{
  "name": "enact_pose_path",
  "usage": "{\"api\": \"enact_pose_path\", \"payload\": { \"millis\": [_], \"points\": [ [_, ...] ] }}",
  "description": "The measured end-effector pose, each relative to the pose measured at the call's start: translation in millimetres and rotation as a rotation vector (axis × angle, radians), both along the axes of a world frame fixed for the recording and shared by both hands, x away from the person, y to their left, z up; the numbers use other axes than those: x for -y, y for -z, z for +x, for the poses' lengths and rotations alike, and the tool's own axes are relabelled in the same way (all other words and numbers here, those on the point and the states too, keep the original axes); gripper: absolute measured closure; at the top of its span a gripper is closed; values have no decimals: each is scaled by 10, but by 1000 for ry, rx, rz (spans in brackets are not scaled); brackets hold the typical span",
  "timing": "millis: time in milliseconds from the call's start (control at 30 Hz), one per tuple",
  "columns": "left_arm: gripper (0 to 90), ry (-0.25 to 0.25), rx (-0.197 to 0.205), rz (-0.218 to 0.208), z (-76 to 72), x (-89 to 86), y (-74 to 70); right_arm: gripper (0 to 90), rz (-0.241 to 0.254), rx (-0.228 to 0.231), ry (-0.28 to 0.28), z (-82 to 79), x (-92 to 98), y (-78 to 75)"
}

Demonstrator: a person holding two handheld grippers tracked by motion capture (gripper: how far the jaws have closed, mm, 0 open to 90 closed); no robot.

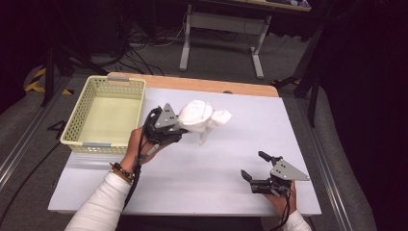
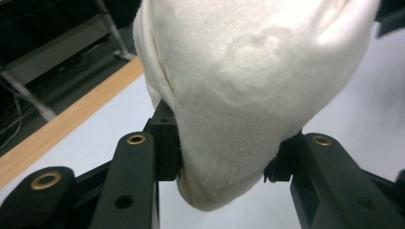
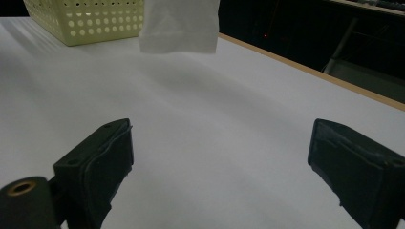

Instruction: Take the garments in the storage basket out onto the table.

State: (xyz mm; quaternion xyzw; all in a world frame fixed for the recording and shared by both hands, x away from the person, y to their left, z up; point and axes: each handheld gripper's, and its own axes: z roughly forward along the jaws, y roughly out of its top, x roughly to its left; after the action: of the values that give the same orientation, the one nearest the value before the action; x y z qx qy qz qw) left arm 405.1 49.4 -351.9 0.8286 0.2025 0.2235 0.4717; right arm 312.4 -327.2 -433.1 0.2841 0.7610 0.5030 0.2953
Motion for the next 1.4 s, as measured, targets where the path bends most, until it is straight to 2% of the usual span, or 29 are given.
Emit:
{"api": "enact_pose_path", "payload": {
  "millis": [167, 267, 400, 433, 467, 533, 567, 600, 700, 800, 867, 900, 933, 967, 1033, 1100, 1133, 1300, 1400],
  "points": [
    [583, 74, -35, 10, -95, 219, 168, 91, -1, 5, 10, -36, 18, -15],
    [580, 102, -62, 37, -119, 334, 307, 91, 8, 6, 14, -65, 30, -35],
    [556, 120, -98, 74, -135, 437, 486, 103, 89, -36, 18, -79, 38, -108],
    [518, 123, -102, 90, -143, 455, 529, 117, 83, -22, 18, -81, 8, -156],
    [518, 122, -106, 100, -151, 468, 570, 117, 83, -22, 18, -81, 8, -156],
    [458, 124, -125, 117, -162, 479, 642, 128, 77, -16, 12, -61, -50, -210],
    [419, 123, -132, 136, -173, 482, 673, 139, 73, -19, 6, -50, -71, -227],
    [340, 128, -134, 142, -191, 476, 691, 152, 64, -21, -9, -22, -111, -259],
    [303, 141, -121, 130, -262, 417, 684, 186, 57, -40, -49, 85, -223, -370],
    [278, 149, -133, 109, -328, 319, 666, 214, 33, -60, -83, 203, -356, -478],
    [279, 137, -112, 129, -381, 269, 682, 259, 4, -64, -94, 262, -456, -506],
    [279, 134, -111, 128, -406, 241, 700, 272, -10, -67, -98, 281, -493, -505],
    [279, 137, -120, 130, -421, 214, 720, 304, -36, -91, -113, 328, -584, -476],
    [279, 136, -129, 133, -437, 194, 747, 304, -36, -91, -113, 328, -584, -476],
    [280, 132, -125, 152, -467, 170, 801, 320, -53, -130, -129, 340, -664, -405],
    [279, 129, -126, 179, -466, 171, 851, 316, -89, -146, -139, 323, -719, -332],
    [278, 126, -134, 177, -451, 179, 870, 315, -118, -158, -146, 316, -747, -275],
    [282, 119, -156, 168, -367, 224, 929, 331, -194, -209, -156, 311, -794, -75],
    [306, 120, -169, 161, -336, 206, 946, 403, -210, -230, -178, 317, -792, -18]
  ]
}}
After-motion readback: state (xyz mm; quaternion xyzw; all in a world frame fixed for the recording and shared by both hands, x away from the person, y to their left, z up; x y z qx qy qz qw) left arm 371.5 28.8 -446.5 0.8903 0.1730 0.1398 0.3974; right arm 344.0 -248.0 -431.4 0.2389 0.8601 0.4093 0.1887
